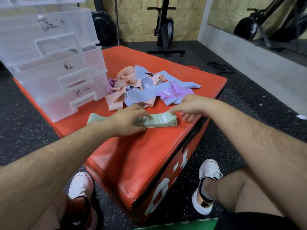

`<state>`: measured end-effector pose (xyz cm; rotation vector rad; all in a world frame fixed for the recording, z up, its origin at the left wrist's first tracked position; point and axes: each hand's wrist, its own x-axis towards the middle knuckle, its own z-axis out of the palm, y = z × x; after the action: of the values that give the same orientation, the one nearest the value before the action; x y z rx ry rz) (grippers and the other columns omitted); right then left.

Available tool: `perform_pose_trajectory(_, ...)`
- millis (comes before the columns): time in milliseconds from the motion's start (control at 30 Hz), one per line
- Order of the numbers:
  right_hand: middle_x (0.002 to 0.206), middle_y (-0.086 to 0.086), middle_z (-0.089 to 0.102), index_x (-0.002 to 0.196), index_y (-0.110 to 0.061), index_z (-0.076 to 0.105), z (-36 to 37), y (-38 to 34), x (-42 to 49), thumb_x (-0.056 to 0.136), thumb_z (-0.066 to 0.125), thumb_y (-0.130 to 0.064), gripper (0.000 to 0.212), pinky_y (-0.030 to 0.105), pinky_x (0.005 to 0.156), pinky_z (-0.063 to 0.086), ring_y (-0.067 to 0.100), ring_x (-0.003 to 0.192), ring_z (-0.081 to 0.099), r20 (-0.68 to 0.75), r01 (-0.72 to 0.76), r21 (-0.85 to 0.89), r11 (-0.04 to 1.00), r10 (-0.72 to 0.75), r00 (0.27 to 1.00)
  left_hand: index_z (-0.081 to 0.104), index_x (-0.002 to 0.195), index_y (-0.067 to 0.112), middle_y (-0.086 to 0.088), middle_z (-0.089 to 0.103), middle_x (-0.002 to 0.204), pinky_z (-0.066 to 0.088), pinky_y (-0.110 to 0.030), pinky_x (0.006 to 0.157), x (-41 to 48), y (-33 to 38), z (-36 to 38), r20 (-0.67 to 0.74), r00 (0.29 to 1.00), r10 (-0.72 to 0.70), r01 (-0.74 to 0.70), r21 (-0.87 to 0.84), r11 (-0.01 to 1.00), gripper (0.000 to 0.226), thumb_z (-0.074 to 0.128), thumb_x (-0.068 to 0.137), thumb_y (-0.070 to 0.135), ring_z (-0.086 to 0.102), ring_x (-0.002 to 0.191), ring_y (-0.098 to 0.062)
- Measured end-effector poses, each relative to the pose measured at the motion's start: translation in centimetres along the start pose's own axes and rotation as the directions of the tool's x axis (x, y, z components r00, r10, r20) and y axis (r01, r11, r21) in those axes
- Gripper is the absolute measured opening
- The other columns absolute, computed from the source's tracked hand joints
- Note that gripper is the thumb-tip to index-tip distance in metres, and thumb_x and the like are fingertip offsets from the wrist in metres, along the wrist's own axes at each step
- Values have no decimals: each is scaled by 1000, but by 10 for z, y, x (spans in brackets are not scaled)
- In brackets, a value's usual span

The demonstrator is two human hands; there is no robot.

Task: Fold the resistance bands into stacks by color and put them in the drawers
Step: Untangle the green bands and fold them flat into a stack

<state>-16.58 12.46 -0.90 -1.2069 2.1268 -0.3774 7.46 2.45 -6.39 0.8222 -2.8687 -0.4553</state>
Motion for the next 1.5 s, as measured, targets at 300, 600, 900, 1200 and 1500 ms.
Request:
perform_pose_trajectory(300, 77, 0, 65, 96, -16, 62, 19, 4, 13, 84, 76, -13, 19, 22, 50, 41, 13, 71, 67, 126, -168, 272, 948, 138, 982, 54, 127, 41, 15, 53, 129, 38, -38, 104, 4, 1, 3, 36, 998, -54, 54, 6, 999, 43, 69, 87, 39, 47, 122, -10)
perform_pose_trajectory(600, 88, -2, 70, 105, -17, 63, 20, 3, 11, 79, 79, -18, 30, 22, 53, 42, 13, 89, 71, 115, -146, 266, 953, 119, 986, 52, 129, 40, 16, 52, 127, 40, -41, 102, 2, 1, 4, 41, 999, -29, 28, 19, 999, 42, 67, 89, 39, 48, 120, -12)
perform_pose_trajectory(900, 82, 5, 64, 94, -9, 67, -10, 5, 6, 76, 79, -10, 22, 24, 55, 50, 17, 71, 60, 17, -72, 293, 953, 70, 997, 57, 132, 32, 8, 44, 136, 33, -26, 110, 4, -3, 4, 17, 999, 40, -39, -23, 999, 47, 71, 87, 32, 42, 128, -12)
perform_pose_trajectory(1200, 94, 9, 77, 107, -3, 72, -52, 5, -2, 73, 84, -14, 38, 26, 60, 54, 18, 75, 73, 53, -47, 348, 936, 30, 998, 54, 109, 44, 15, 44, 122, 31, -41, 99, -19, -17, -36, -21, 981, -191, 191, 213, 958, 48, 73, 70, 64, 37, 117, -16)
perform_pose_trajectory(1500, 84, 4, 65, 89, -13, 66, 1, -81, -10, 79, 78, -14, 16, 21, 61, 50, 16, 79, 61, 104, 71, 274, 959, -103, 989, 66, 115, 25, 2, 57, 106, 45, -33, 89, -33, -48, -23, -12, 985, -173, 172, -14, 985, 50, 85, 72, 41, 53, 100, -21)
